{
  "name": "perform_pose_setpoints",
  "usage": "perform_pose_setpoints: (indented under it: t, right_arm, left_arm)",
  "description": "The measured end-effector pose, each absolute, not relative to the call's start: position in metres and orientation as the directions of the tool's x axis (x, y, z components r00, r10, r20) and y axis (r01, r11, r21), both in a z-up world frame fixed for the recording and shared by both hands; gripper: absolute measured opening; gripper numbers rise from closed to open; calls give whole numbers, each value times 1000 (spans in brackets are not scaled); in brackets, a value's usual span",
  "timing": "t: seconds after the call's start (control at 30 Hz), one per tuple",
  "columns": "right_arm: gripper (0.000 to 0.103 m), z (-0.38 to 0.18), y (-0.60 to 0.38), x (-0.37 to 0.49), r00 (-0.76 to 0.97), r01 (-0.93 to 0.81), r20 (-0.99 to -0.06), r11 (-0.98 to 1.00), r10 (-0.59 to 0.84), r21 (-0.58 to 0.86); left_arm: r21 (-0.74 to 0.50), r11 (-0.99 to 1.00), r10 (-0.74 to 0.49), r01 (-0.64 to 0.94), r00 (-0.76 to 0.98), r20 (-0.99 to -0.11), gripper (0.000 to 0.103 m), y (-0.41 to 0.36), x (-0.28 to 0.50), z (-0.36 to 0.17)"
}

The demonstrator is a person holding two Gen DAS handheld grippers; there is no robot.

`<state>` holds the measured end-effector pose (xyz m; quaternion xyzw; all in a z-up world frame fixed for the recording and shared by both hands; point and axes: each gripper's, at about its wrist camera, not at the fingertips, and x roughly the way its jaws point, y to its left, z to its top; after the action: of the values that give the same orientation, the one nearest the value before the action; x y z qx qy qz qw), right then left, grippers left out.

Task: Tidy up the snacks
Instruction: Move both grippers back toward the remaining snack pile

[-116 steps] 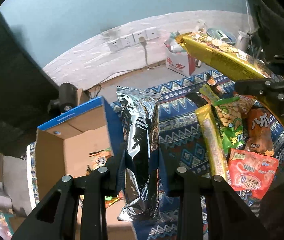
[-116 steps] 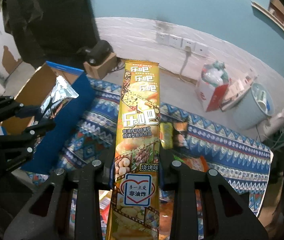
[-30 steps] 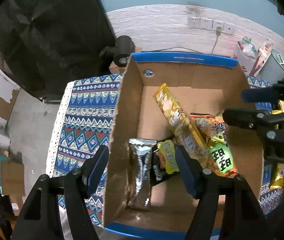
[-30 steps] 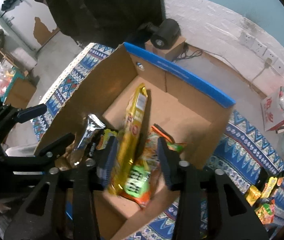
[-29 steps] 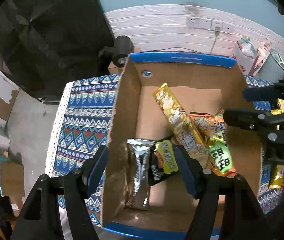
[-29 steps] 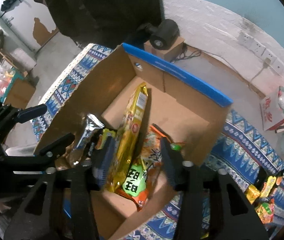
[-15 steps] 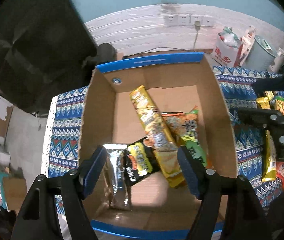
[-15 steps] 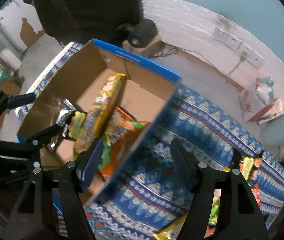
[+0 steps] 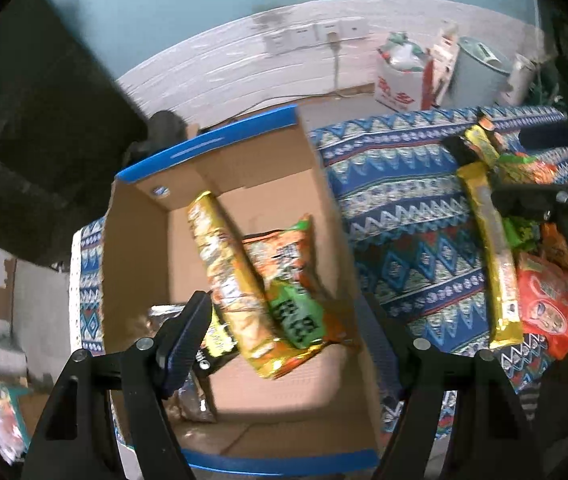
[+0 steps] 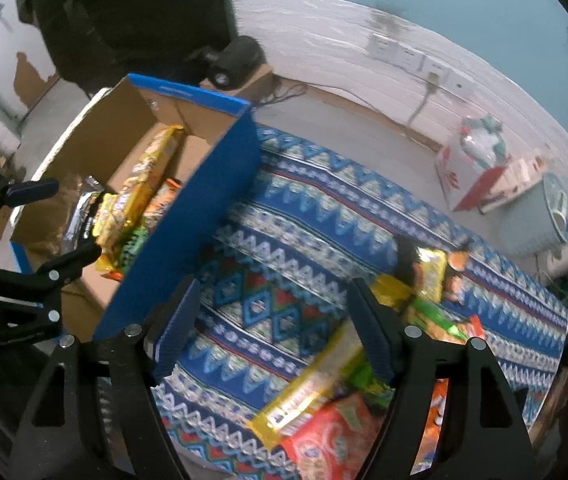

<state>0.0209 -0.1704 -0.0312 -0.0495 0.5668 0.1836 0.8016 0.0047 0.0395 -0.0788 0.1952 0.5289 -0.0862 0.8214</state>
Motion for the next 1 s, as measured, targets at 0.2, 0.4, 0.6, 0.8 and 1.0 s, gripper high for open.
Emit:
perform_pose_setpoints:
  t: [0.2,0.4,0.6,0.8,1.0]
  right_arm:
    - [77,-35,-214,9,300,-278,-929,951,218,133]
    - [77,-46,-259,-4,298,-189,-938,974,178,125]
    - [77,-52,-300,-20,308,-114,-940,987,147,117]
    - [77,-70,-336,-35,283,-23,-953,994,110,108]
    - [77,-91,-363,-49,245,73,-965,990,96,117]
  left_arm:
    - [212,887,35,411,396,-918,76,8,-3,-86]
    - [206,870,21,448,383,-923,76,-18,-5,-90]
    - [190,857,-5,479,376,-927,76,-45,-8,-89]
    - [198,836,-7,512,371,-929,76,-71,-11,-97]
    - [229,813,16,535,373,-928,76,-92,-9,-114]
